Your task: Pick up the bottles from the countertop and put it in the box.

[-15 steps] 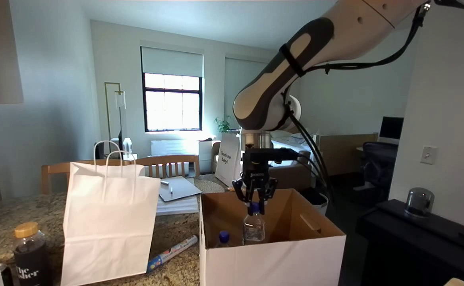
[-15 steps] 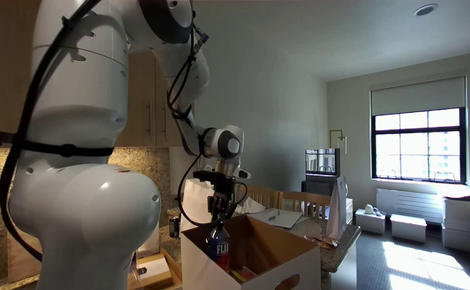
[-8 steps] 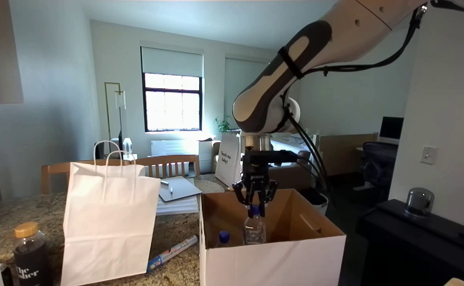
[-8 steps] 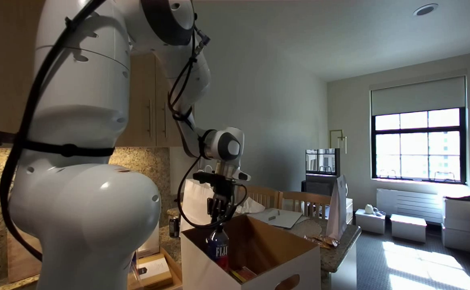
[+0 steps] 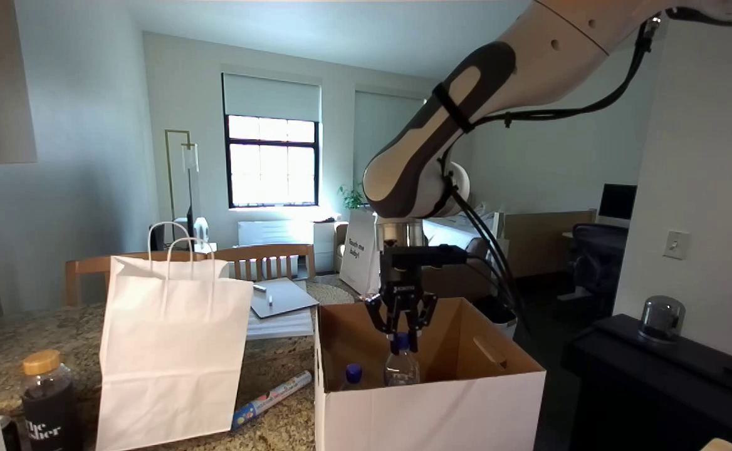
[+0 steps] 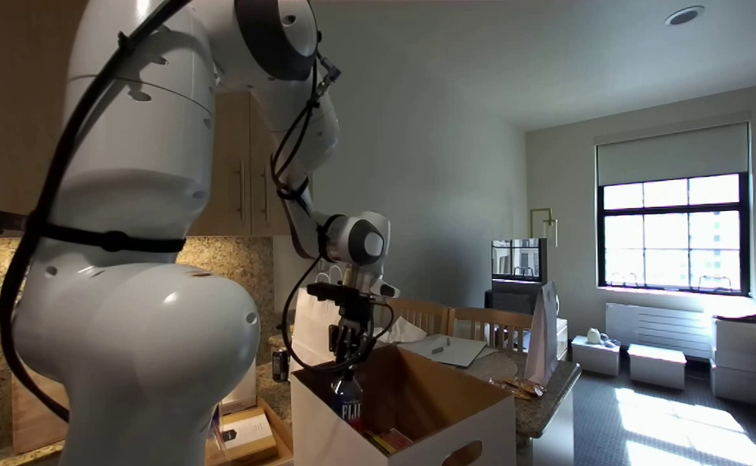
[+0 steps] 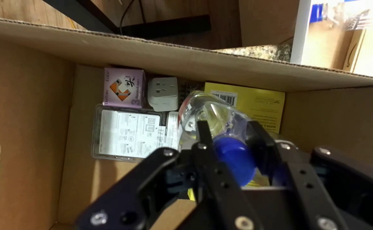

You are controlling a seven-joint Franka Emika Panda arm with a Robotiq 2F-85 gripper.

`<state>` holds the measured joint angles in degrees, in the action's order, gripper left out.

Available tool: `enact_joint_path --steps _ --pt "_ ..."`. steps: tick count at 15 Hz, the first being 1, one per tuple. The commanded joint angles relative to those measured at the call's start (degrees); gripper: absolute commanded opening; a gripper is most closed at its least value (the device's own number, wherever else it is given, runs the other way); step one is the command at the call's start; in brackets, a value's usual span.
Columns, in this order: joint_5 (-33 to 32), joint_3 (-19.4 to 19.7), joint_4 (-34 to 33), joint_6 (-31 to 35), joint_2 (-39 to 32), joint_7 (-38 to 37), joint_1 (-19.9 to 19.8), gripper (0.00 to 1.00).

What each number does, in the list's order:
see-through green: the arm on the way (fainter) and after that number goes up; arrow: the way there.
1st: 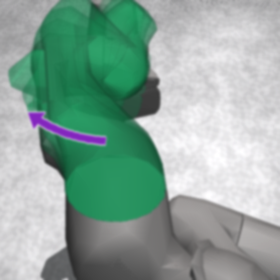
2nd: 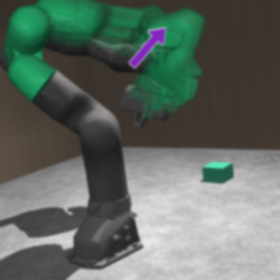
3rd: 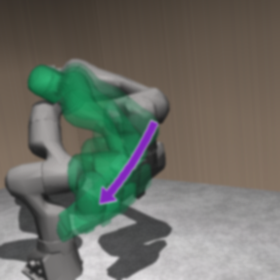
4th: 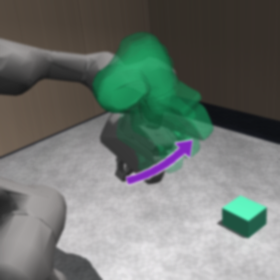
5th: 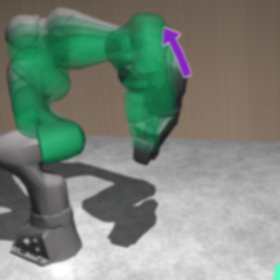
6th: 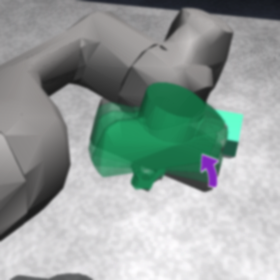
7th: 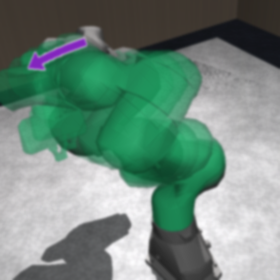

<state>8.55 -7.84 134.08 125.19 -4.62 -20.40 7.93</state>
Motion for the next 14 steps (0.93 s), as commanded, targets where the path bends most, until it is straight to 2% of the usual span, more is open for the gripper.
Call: enact_joint_path --steps 1,14 --pt "0.77 -0.27 -0.37 0.04 -0.33 0.03 0.62 0.11" --pt "-0.64 -0.47 -2.94 -0.14 -3.32 -0.60 1.93 0.11"
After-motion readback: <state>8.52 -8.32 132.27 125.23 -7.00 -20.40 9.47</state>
